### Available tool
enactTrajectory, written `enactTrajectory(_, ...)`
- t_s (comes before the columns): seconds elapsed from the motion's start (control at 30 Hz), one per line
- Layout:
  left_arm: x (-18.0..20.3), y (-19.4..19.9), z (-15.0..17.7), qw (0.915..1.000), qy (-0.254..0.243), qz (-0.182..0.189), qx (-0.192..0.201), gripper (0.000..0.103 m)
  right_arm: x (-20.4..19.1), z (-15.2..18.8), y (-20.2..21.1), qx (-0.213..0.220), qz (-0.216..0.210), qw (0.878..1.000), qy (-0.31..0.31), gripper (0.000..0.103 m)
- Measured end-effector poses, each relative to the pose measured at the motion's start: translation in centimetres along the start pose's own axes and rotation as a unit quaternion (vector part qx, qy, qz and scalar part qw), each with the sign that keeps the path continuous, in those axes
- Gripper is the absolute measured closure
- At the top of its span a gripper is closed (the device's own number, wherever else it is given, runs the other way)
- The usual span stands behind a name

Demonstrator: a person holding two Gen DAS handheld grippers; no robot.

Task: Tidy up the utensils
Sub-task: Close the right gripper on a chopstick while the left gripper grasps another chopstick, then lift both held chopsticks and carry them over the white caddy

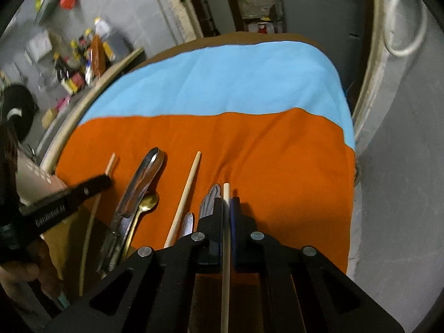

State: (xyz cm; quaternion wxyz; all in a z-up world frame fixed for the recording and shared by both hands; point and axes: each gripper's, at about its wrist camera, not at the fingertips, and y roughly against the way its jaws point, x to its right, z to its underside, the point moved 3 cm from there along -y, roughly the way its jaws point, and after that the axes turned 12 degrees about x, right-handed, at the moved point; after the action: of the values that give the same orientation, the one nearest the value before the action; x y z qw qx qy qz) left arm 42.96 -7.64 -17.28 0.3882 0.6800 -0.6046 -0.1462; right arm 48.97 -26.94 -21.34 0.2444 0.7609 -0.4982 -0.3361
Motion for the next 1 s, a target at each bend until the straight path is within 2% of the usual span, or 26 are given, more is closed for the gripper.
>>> enactTrajectory(0.1, 0.5, 1.4, 0.1, 0.999, 0.003, 0.04, 0.019, 0.098, 0.7, 0.0, 1.4, 0.033, -0.01, 0.999, -0.038, 0.099)
enactTrajectory(0.23, 1.8, 4.2, -0.5, 0.9937, -0.014, 0.09, 0.066, 0.098, 0.2, -0.5, 3.7, 0.092, -0.012, 0.994, -0.051, 0.099)
enactTrajectory(0.4, 2.8, 8.0, -2.0, 0.983, -0.037, 0.131, 0.123, 0.098, -1.8, -1.8, 8.2, 0.201, -0.022, 0.978, -0.053, 0.099)
enactTrajectory(0.6, 2.2, 12.2, -4.1, 0.9703, -0.036, 0.175, 0.162, 0.098, -4.7, -4.1, 12.3, 0.275, -0.028, 0.96, -0.042, 0.099)
enactTrajectory(0.77, -0.1, 15.2, -5.7, 0.9628, -0.018, 0.195, 0.186, 0.098, -8.1, -5.4, 15.4, 0.324, -0.042, 0.945, -0.03, 0.099)
enactTrajectory(1.0, -4.4, 19.2, -7.6, 0.9544, 0.001, 0.196, 0.225, 0.098, -14.1, -6.6, 17.8, 0.375, -0.079, 0.924, -0.019, 0.099)
